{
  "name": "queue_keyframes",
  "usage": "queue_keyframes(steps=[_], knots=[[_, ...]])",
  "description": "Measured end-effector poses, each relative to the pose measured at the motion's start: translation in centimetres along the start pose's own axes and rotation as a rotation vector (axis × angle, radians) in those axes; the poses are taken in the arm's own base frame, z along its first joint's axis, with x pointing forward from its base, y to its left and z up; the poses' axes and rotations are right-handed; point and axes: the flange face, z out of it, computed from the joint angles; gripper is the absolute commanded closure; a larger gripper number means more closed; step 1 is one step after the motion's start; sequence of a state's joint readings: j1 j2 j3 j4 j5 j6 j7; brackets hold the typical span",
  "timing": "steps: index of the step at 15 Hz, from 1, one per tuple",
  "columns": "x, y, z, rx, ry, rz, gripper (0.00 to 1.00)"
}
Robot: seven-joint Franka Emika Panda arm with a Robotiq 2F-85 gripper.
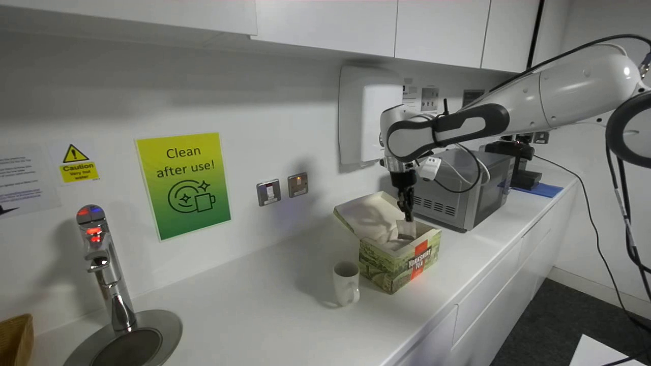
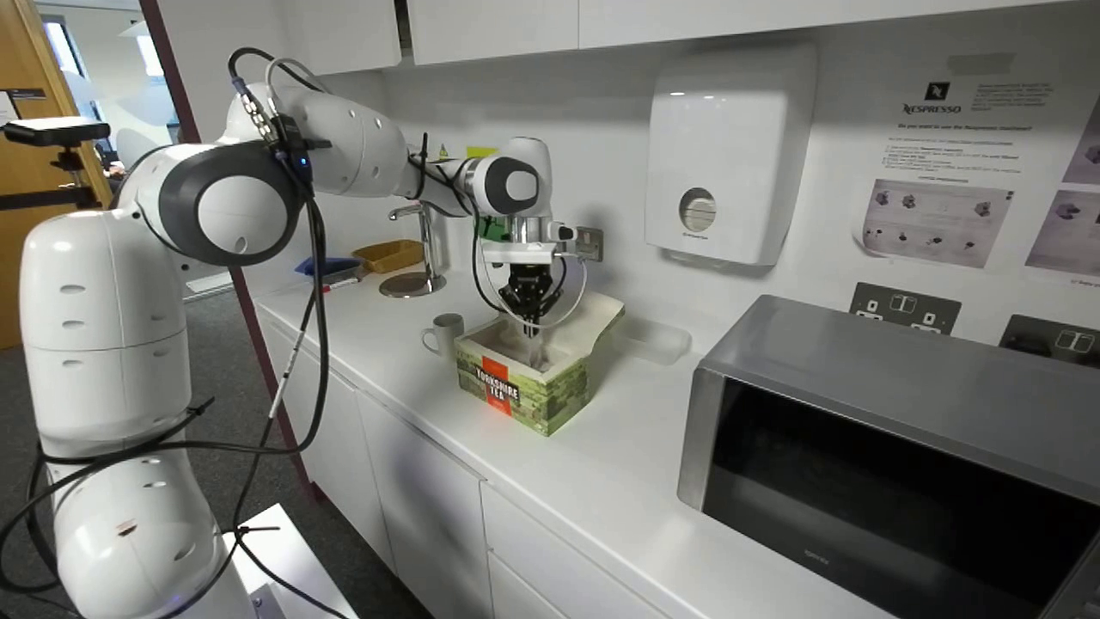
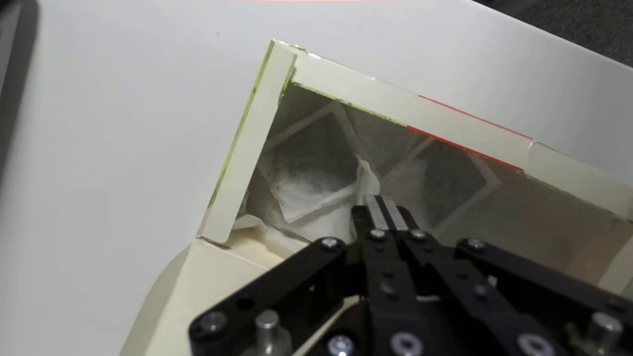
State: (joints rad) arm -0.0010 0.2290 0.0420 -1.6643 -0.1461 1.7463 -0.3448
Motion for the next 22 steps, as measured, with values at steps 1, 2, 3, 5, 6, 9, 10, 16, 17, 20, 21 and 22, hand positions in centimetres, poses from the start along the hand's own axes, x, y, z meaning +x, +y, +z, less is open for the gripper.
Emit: queue_keyframes(steps=[1, 2, 3, 5, 6, 9, 10, 16, 17, 20, 21, 22], knots=[[0.0, -0.3, -0.4, -0.003, 0.006, -0.005, 1.0], [0.0, -0.7, -0.8, -0.006, 0.012, -0.011, 1.0], [0.1, -1.1, -1.1, -0.009, 0.017, -0.017, 1.0], [0.3, -1.9, -1.5, -0.013, 0.024, -0.031, 1.0], [0.5, -2.3, -1.6, -0.014, 0.025, -0.038, 1.0], [0.9, -3.6, -1.8, -0.016, 0.028, -0.061, 1.0], [1.1, -4.0, -1.8, -0.017, 0.029, -0.068, 1.0], [1.7, -6.1, -2.1, -0.028, 0.031, -0.107, 1.0], [1.8, -6.3, -2.1, -0.032, 0.03, -0.112, 1.0], [1.9, -6.5, -2.2, -0.039, 0.029, -0.119, 0.73], [1.9, -6.5, -2.1, -0.039, 0.028, -0.118, 0.66], [1.8, -6.4, -2.1, -0.039, 0.027, -0.115, 0.59]])
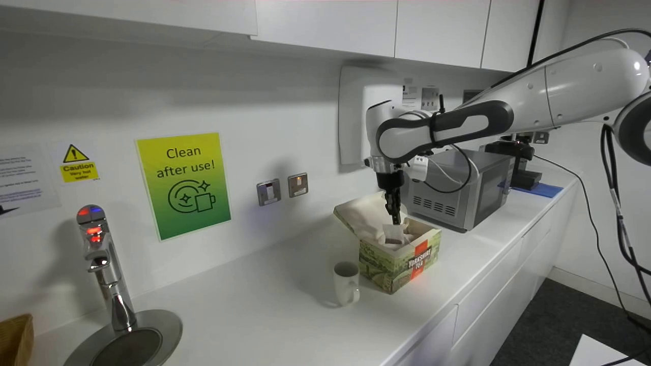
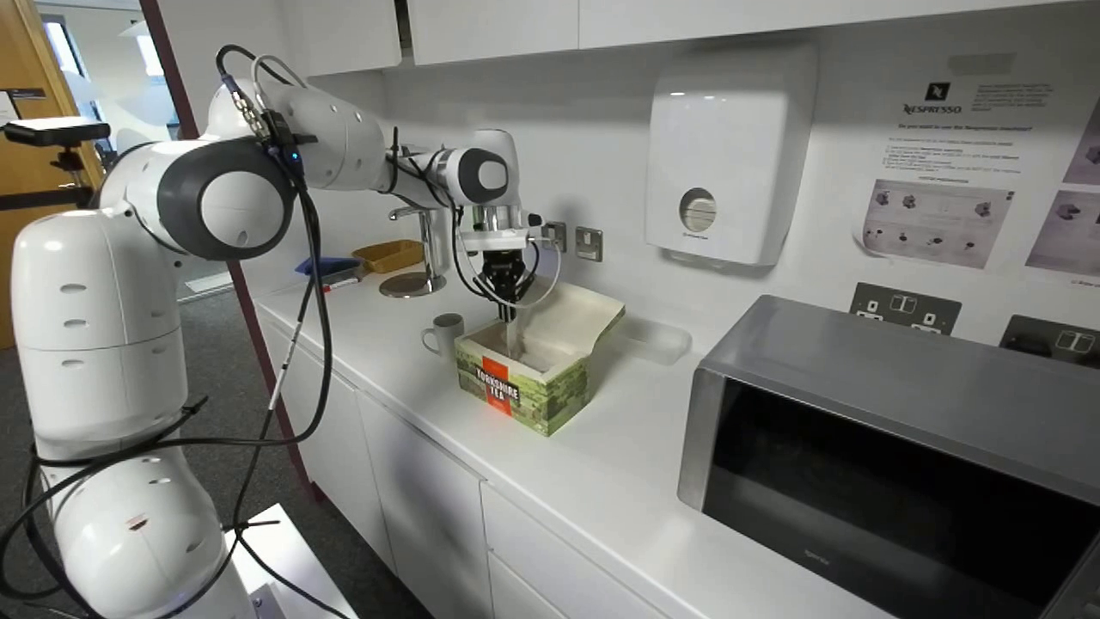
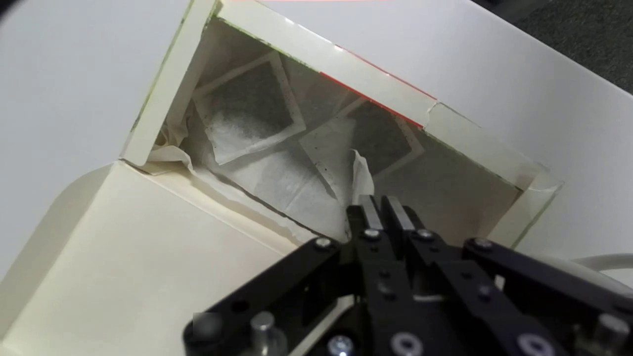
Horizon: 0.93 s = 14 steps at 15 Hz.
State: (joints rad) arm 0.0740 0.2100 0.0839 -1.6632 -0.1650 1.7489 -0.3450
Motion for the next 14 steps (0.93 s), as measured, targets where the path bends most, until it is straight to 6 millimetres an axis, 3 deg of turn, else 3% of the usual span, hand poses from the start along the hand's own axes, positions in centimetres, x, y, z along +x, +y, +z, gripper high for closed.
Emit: queue_keyframes(steps=[8, 14], knots=[[-0.2, 0.2, -0.2, -0.001, 0.002, 0.004, 0.01], [-0.6, -2.6, -2.0, 0.017, 0.036, -0.054, 0.0]])
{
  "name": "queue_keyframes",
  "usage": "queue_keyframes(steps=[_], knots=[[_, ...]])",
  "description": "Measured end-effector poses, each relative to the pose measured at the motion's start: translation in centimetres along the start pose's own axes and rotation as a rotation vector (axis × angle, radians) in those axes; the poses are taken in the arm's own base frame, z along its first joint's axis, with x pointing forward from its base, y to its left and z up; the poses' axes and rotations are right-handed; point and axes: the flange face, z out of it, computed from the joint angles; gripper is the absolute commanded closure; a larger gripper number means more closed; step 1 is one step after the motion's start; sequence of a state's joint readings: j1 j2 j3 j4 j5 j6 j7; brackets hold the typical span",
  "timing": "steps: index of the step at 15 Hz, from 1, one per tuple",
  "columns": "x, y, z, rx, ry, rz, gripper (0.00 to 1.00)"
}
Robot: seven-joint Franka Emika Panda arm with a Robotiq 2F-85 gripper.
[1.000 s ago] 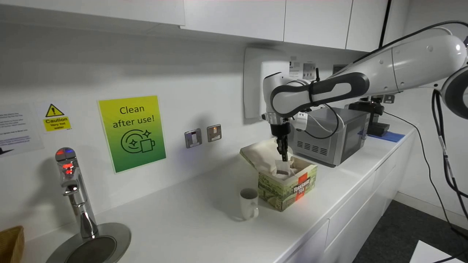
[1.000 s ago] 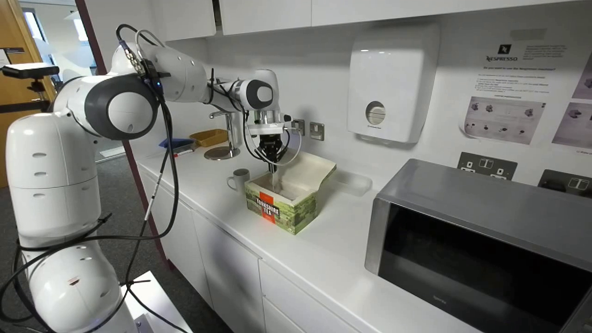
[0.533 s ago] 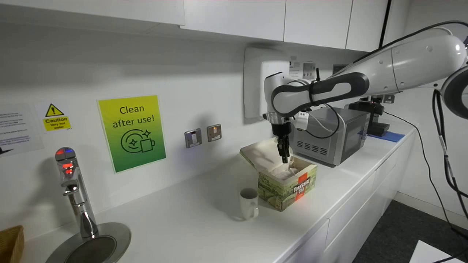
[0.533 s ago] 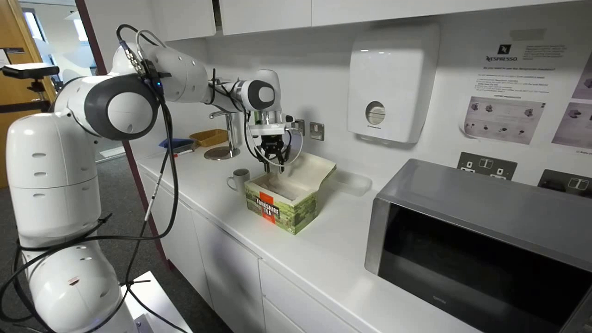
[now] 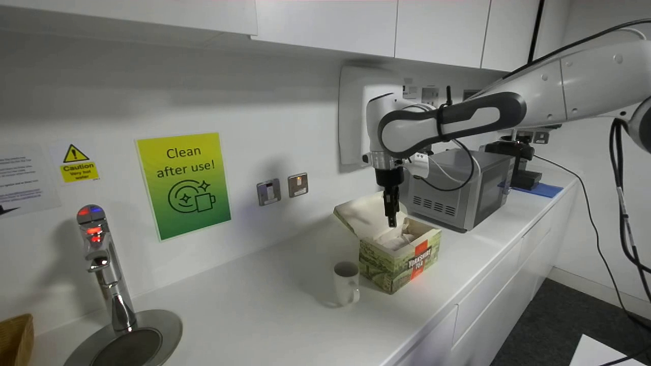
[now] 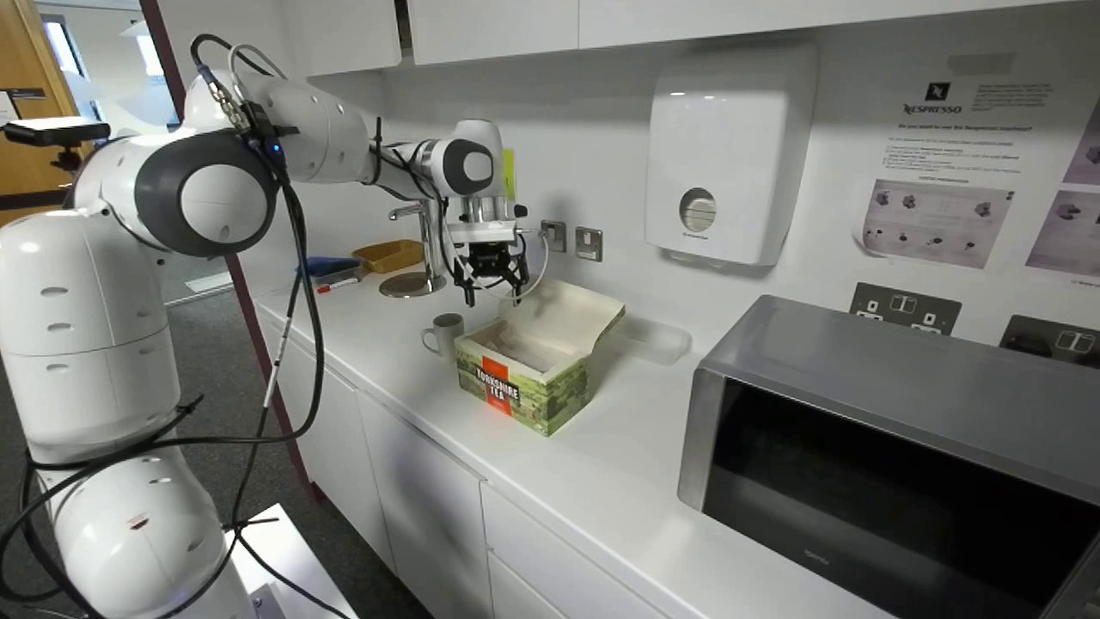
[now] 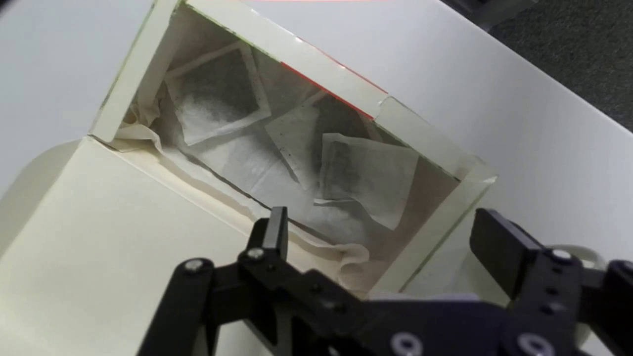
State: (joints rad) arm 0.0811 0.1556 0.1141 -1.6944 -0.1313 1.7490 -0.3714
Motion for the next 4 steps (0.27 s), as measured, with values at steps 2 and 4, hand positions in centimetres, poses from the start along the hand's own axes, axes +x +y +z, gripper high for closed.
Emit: queue_keyframes(steps=[2, 4], knots=[[-0.4, -1.0, -0.6, 0.056, 0.029, -0.012, 0.0], [-1.0, -1.7, -1.2, 0.109, 0.056, -0.013, 0.0]])
